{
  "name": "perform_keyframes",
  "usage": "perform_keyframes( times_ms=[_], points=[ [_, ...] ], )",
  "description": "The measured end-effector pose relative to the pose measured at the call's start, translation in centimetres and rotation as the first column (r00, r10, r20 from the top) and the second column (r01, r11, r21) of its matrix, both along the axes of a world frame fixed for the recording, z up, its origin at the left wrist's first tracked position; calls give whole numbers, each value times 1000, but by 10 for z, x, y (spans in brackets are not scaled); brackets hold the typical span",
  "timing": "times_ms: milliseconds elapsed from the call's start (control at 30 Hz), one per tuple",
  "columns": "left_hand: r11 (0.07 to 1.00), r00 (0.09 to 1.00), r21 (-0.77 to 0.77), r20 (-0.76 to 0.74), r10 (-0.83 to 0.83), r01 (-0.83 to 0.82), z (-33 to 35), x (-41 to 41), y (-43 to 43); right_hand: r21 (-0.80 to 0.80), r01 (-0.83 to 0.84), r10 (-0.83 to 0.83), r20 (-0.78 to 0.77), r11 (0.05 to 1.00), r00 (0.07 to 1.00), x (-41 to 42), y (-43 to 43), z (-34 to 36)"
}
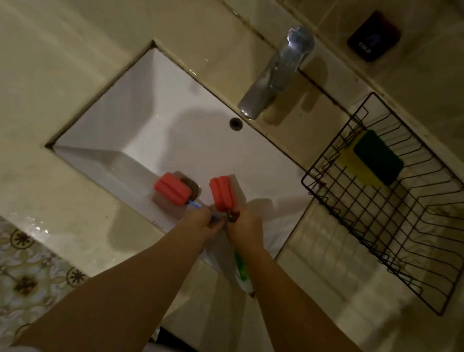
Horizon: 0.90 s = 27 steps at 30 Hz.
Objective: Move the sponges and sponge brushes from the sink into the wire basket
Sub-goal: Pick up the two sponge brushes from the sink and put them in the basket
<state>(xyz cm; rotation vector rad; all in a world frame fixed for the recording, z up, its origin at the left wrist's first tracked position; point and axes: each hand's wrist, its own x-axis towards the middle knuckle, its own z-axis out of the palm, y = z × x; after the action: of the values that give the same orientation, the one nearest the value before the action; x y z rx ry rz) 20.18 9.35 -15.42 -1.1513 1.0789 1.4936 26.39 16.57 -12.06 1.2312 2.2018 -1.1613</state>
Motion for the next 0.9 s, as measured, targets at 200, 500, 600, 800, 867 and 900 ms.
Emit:
perform_keyframes(
  times_ms=[200, 500, 600, 800, 867, 900],
  points=[
    [996, 999, -89, -37, -17, 14, -13, -5, 3, 59, -38, 40, -25, 998, 999, 7, 11, 5],
    [980, 986, -174, -123, -115, 92, -32, -24, 12, 151, -3, 13, -65, 989, 998, 18, 22, 27],
    [966, 962, -174, -166, -218, 189, -33, -25, 10, 128, 38, -27, -84, 991, 996, 21, 24, 31],
    [964, 942, -144, -223, -252, 223, 7, -15, 12, 95, 89, -74, -154, 991, 985, 9, 31, 55],
    [964, 925, -83, -271, -266, 253, 30, -6, 8, 89, 89, -71, -190, 992, 979, 1, 35, 65],
    [965, 917, -51, -302, -259, 256, 40, -3, 6, 85, 86, -66, -214, 993, 975, -4, 36, 70]
  ],
)
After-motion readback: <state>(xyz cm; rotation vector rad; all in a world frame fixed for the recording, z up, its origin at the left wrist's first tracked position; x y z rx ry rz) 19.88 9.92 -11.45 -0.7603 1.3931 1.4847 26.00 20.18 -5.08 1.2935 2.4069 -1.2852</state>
